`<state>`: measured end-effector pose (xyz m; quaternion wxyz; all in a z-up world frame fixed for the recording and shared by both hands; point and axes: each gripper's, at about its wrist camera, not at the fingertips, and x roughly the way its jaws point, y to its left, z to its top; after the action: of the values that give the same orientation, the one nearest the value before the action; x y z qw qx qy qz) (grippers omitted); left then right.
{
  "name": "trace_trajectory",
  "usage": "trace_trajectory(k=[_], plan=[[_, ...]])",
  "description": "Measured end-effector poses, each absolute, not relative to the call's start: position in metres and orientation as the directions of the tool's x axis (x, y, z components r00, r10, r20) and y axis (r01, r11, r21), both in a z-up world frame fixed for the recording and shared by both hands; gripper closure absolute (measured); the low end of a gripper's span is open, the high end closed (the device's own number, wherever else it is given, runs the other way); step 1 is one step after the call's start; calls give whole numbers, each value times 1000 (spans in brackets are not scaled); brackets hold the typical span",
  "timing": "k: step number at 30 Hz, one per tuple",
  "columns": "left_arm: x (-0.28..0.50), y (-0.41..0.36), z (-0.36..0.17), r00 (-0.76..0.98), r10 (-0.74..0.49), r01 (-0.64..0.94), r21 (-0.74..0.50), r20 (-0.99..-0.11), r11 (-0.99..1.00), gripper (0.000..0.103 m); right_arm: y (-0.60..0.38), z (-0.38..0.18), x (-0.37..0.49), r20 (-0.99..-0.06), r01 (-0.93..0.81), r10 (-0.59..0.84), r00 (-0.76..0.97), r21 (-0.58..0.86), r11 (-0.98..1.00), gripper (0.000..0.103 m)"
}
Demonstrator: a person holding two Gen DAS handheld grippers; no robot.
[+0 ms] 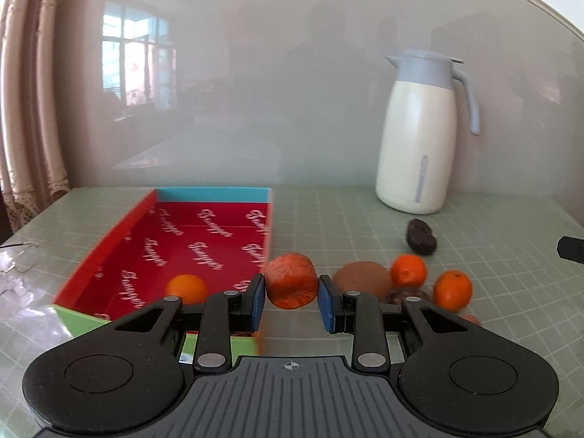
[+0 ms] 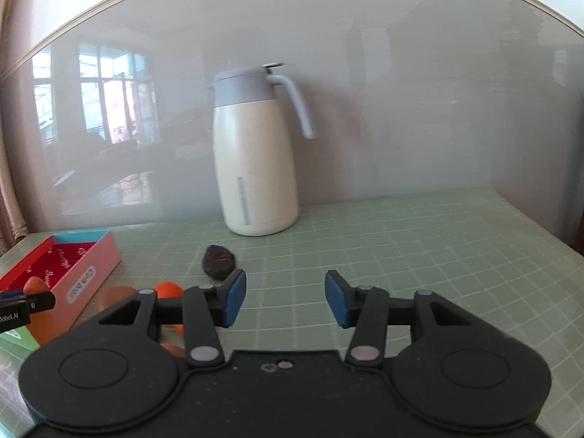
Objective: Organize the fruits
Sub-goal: 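Carry the jujube with the left gripper into the box and release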
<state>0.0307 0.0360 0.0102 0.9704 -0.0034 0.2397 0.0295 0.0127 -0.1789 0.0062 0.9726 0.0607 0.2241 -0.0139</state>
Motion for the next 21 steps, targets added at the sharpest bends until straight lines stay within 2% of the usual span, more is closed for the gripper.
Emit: trace_trajectory(k=[14, 21], plan=[[31, 114, 12, 876, 165, -184, 3, -453, 983, 72, -133, 1, 23, -456, -13, 53, 888, 90, 996, 56], [40, 141, 4, 858, 192, -228, -18, -477, 974, 72, -117, -3, 27, -464, -36, 67, 883, 76, 996, 56]])
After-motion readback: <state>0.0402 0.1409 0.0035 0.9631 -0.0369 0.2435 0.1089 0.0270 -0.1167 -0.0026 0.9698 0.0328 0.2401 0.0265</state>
